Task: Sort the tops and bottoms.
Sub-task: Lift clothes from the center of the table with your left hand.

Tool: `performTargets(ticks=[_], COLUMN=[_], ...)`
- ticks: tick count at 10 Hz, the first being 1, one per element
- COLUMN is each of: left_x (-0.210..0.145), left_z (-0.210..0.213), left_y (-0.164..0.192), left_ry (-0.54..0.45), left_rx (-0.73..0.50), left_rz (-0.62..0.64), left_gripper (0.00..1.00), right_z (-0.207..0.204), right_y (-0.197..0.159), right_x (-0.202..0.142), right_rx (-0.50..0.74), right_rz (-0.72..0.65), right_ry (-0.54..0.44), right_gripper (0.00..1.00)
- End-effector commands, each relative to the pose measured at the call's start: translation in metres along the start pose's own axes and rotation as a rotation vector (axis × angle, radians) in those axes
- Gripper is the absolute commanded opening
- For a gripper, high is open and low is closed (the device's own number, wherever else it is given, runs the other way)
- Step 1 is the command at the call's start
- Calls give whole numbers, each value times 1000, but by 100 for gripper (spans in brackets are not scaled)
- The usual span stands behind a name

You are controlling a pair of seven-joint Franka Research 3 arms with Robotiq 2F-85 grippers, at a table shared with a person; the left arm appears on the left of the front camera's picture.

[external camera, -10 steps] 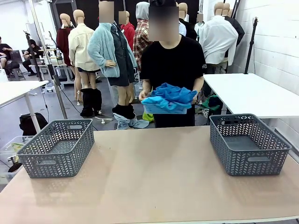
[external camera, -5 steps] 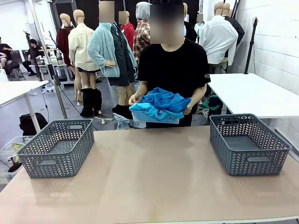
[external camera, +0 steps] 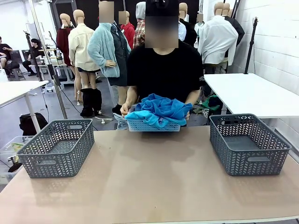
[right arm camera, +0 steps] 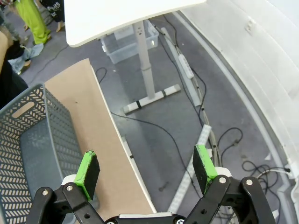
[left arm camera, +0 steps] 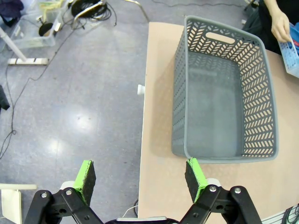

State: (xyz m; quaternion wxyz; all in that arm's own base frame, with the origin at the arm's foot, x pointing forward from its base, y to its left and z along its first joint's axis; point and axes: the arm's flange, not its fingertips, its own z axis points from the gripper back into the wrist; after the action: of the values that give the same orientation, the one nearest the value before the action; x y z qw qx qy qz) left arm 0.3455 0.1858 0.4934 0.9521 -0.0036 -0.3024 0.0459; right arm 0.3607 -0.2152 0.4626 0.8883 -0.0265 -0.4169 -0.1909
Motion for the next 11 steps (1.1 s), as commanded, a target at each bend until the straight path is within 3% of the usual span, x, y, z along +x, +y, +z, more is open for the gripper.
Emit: performTargets(ticks=[1,11], left_x=[-1,-1], left_z=[1,1], left_y=[2,2], left_ry=[0,0], left_rx=[7,7], left_rz=[-13,-13], left_gripper=[100,100], right_z=[1,1], right_y=[-1,-1], right_x=[0,0], right_rx=[3,3], right_rz=[1,1], right_ry=[10,10], right_gripper=[100,100])
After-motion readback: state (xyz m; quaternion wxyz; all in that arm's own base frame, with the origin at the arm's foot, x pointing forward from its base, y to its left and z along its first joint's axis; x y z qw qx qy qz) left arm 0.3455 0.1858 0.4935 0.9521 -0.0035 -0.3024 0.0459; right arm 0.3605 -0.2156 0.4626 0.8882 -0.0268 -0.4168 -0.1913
